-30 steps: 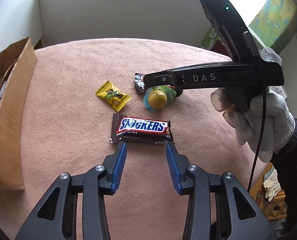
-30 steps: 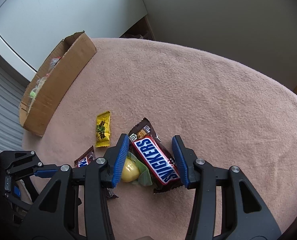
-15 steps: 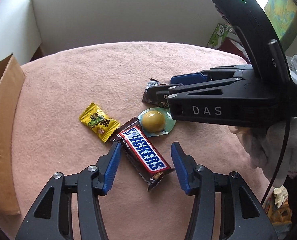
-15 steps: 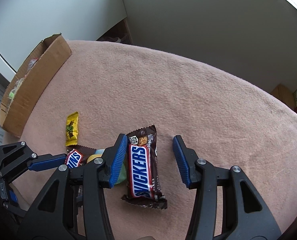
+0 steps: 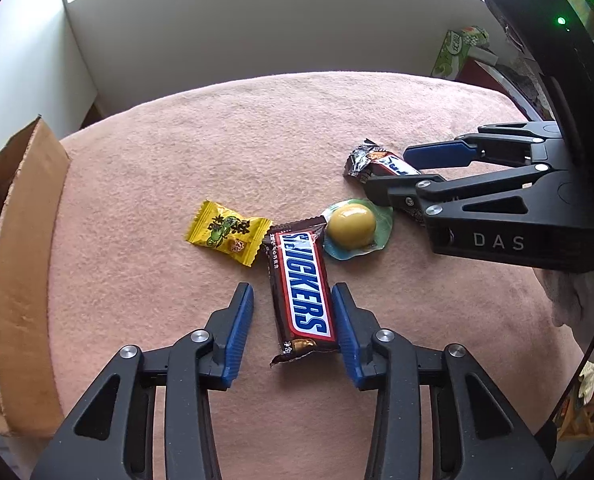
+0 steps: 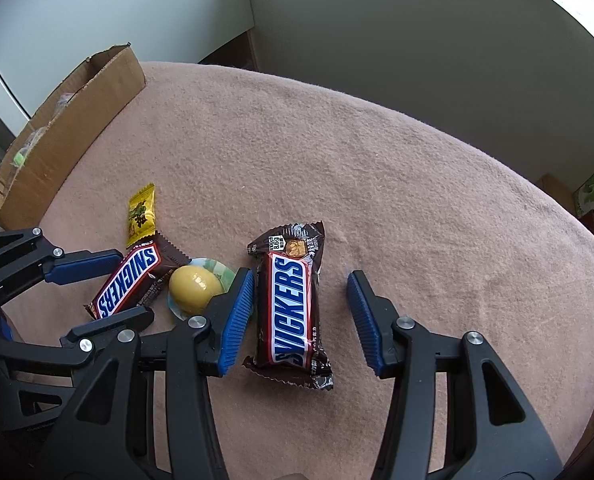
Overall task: Organize snacks
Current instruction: 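Grasp the large Snickers bar with the left gripper while the right gripper grasps the small Snickers bar, then carry both Snickers bars into the cardboard box and open both grippers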
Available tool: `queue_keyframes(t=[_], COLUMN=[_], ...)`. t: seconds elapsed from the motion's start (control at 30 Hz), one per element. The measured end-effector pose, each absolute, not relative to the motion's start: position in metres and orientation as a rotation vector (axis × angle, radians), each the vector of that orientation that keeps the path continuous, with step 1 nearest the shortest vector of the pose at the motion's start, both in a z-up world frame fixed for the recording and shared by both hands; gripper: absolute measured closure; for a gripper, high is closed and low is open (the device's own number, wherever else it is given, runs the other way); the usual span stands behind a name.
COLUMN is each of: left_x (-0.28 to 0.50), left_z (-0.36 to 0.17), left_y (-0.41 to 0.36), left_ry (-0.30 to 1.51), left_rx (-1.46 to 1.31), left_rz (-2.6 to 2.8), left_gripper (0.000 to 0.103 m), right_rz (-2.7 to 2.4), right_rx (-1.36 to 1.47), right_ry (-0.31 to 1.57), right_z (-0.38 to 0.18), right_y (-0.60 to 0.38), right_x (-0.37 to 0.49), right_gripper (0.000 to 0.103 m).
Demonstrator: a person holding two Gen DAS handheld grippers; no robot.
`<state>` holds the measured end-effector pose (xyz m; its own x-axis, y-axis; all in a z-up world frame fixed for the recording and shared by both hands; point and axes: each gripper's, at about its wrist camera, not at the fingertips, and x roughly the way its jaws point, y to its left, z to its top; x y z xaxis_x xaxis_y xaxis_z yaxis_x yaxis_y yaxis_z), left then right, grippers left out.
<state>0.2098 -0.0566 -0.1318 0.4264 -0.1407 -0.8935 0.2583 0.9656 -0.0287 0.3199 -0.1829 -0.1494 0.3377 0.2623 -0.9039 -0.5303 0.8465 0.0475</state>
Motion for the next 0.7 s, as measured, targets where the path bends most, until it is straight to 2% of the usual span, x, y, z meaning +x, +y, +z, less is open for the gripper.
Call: queue_keyframes(t=[0.03, 0.1, 0.17, 0.7], left_x=[0.212, 0.216, 0.217, 0.187], left_z=[-0.131, -0.132, -0.133, -0.111], left_y=[-0.058, -0.064, -0.068, -0.037], left_ry=[1.099, 1.092, 1.090, 1.027], left_rx=[0.122, 0.147, 0.162, 0.108], left_rz=[-0.245, -0.250, -0.250, -0.228], left_gripper=[0.064, 0.064, 0.074, 0.076], right_rz=[0.523, 0.520, 0.517, 0.487], right_rx=[-0.285, -0.284, -0.265, -0.260], right_ry=[1.111, 1.111, 1.118, 1.081], right_z=[-0.150, -0.149, -0.148, -0.128], right_y=[-0.182, -0.183, -0.184, -0.195], right_x=[0.319, 0.318, 0.317, 0.267], right_gripper=[0.056, 0.068, 0.073, 0.073])
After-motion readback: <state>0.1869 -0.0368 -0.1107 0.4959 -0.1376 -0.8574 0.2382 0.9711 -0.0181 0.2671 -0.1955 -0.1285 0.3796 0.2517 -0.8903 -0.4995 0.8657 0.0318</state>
